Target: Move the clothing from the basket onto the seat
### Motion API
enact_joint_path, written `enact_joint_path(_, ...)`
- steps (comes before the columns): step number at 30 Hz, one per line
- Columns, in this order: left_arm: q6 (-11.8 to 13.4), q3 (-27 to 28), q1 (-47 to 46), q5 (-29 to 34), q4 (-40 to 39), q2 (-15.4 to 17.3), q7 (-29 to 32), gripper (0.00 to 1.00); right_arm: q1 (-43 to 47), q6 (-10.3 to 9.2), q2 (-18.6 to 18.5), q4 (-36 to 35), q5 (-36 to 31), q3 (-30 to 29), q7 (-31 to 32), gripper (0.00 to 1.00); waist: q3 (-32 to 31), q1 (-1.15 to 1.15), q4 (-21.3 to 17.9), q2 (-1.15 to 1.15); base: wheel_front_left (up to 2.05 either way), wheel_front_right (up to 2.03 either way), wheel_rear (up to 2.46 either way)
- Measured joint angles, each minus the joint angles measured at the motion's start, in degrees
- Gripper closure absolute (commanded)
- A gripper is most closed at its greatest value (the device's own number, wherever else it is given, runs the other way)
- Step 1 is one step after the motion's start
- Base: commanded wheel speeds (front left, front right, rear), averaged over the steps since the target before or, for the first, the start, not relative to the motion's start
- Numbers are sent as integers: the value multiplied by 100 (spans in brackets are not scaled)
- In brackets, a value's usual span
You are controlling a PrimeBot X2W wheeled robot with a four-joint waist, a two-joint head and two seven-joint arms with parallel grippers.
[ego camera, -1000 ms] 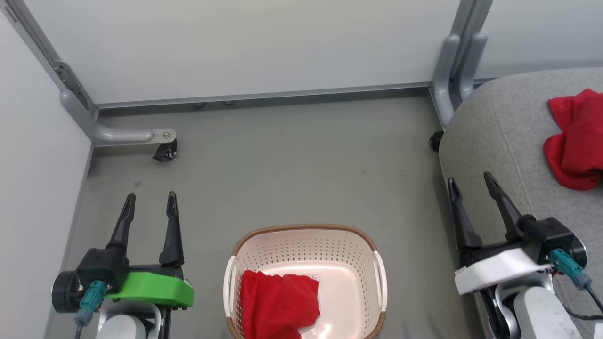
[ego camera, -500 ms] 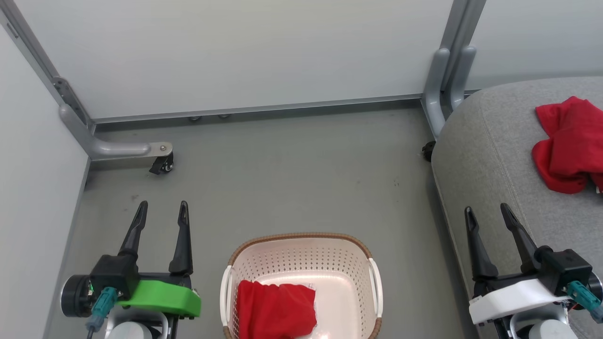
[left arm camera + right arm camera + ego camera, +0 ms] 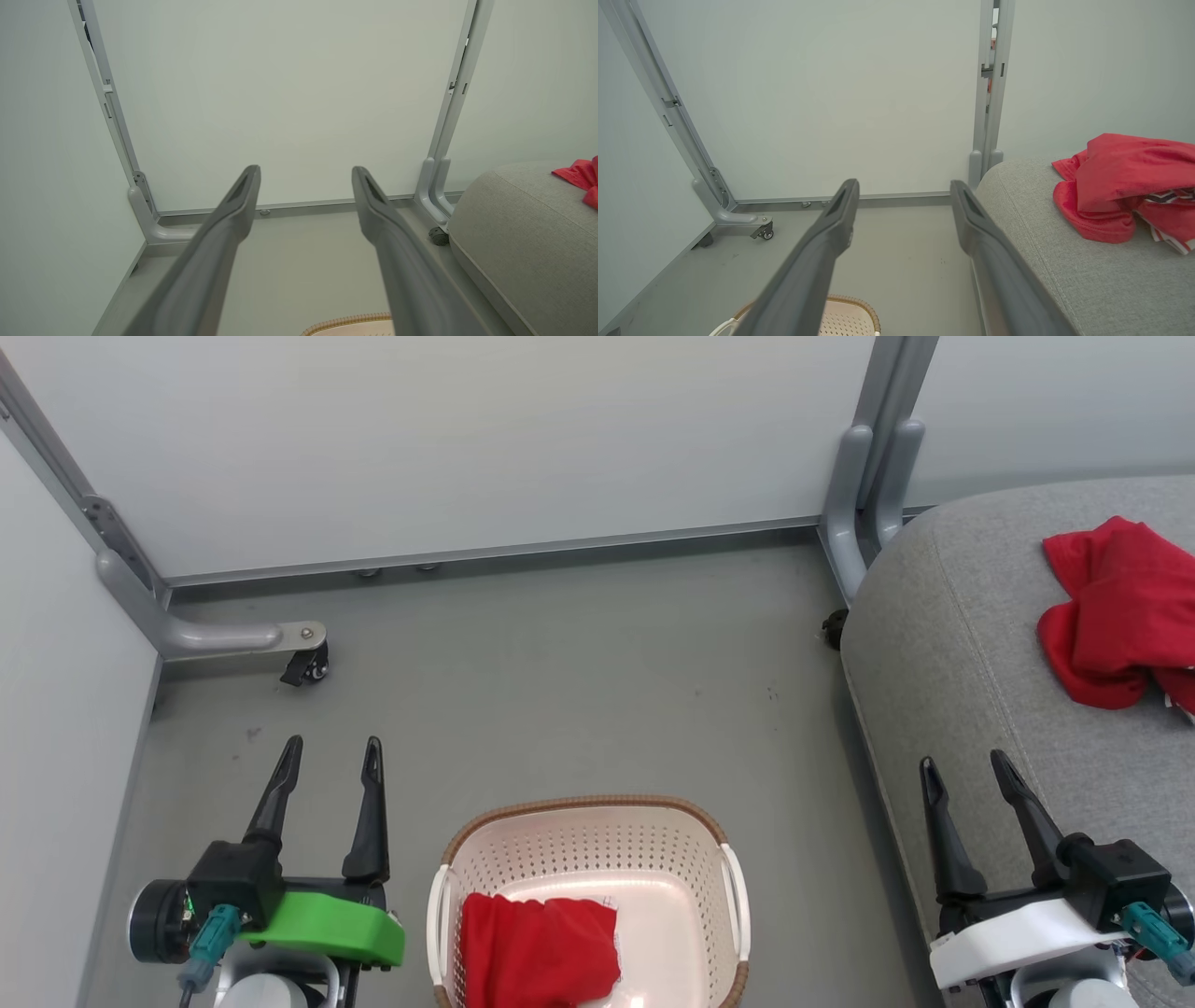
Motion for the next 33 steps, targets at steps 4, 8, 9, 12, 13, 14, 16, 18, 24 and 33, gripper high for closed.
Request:
enact_joint_path(4,-31,19,-1,14,7,-12,0,0,-1,0,0,4,-13,-3,0,0,26,0,-7,0,0,0,0)
enact_joint_path(8,-43,30,-3,31,12,-25,0,0,-1,0,0,12,-13,3,0,0,36,0,-15,0,0,0,0)
enact_joint_path(9,-44,33,-4,33,13,-27,0,0,-1,0,0,15,-13,5,0,0,37,0,-16,0,0,0,0)
enact_joint_path(12,-47,46,-5,48,19,-33,0,0,-1,0,0,23,-13,12,0,0,39,0,-21,0,0,0,0)
enact_joint_path(13,-47,51,-5,49,19,-34,0,0,-2,0,0,26,-13,13,0,0,41,0,-23,0,0,0,0)
enact_joint_path(14,-48,55,-6,58,19,-37,0,0,-2,0,0,30,-13,13,0,0,44,0,-27,0,0,0,0)
enact_joint_path(16,-54,57,-7,71,18,-43,0,0,-4,0,0,30,-13,14,0,0,52,0,-34,0,0,0,0)
enact_joint_path(18,-55,60,-12,74,23,-44,0,0,-9,0,0,32,-13,19,0,0,63,0,-44,0,0,0,0)
enact_joint_path(24,-91,-73,-187,256,107,-24,0,0,-92,0,-1,51,-19,70,0,0,135,0,-95,0,0,0,0)
enact_joint_path(33,-122,-727,-1162,366,592,111,1,0,-588,0,0,-34,-75,420,0,0,504,0,-313,0,0,0,0)
